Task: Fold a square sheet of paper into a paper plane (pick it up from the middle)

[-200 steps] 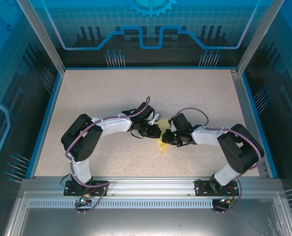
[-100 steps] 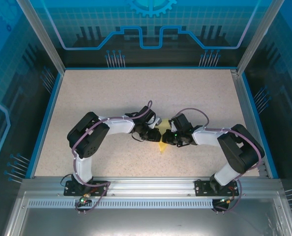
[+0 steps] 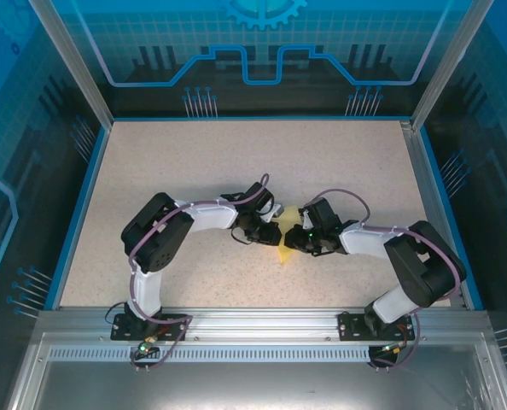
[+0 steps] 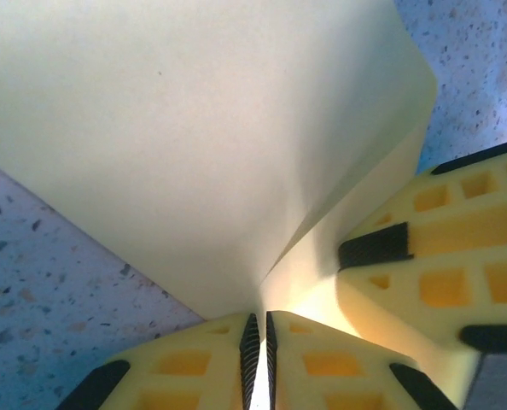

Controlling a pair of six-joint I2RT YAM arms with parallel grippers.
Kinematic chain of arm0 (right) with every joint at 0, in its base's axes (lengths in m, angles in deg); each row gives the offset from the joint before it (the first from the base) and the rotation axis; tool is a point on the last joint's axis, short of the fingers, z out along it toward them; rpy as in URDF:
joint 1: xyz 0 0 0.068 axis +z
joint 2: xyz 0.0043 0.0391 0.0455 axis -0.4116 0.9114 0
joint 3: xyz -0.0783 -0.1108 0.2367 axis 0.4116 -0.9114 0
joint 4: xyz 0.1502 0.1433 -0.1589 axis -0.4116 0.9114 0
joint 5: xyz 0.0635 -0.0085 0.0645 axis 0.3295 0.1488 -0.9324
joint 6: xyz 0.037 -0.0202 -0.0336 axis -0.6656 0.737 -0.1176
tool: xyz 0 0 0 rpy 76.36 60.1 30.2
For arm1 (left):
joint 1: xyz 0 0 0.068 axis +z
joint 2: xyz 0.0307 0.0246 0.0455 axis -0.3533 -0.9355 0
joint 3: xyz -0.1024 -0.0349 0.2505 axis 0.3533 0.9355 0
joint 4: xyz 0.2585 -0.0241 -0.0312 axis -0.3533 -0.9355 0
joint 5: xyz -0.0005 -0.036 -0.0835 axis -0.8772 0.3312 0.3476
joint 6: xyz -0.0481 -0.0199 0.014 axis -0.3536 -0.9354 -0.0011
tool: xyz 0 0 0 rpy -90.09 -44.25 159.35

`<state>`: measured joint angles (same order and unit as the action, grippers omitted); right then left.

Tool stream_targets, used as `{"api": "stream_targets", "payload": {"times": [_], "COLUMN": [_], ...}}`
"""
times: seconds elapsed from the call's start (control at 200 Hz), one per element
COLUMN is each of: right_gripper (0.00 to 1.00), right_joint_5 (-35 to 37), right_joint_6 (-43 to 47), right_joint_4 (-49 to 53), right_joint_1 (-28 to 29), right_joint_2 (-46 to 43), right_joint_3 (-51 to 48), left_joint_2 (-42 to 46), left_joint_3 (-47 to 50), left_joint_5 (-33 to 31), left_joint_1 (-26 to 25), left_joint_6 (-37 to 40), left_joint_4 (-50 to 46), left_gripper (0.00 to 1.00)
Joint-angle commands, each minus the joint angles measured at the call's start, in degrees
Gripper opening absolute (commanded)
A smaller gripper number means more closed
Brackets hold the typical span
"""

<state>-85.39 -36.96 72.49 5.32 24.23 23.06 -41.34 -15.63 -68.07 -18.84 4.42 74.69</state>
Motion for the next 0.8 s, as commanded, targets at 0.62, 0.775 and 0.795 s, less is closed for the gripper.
{"api": "stream_targets", "payload": {"times": [0.62, 0.775, 0.795], "right_gripper": [0.17, 0.16, 0.15], "right_joint_5": [-5.04, -4.81, -4.8], "right_joint_6": [3.97, 4.16, 4.34], "right_joint_4": [1.48, 1.45, 1.62], "right_joint_1": [-6.69, -6.64, -6.6], "right_joint_2": [-2.12, -1.11, -0.9], "right_joint_3": [-0.17, 0.27, 0.41], "left_joint_2": [-3.91, -3.9, -3.9], "left_joint_3": [0.39, 0.45, 0.38], "left_joint_5": [-9.25, -10.0, -10.21], "left_joint_1": [-0.2, -0.21, -0.28], "left_joint_6": [4.02, 4.53, 4.54], "left_joint_4": [-5.07, -5.45, -5.58], "left_gripper": [0.17, 0.17, 0.16]}}
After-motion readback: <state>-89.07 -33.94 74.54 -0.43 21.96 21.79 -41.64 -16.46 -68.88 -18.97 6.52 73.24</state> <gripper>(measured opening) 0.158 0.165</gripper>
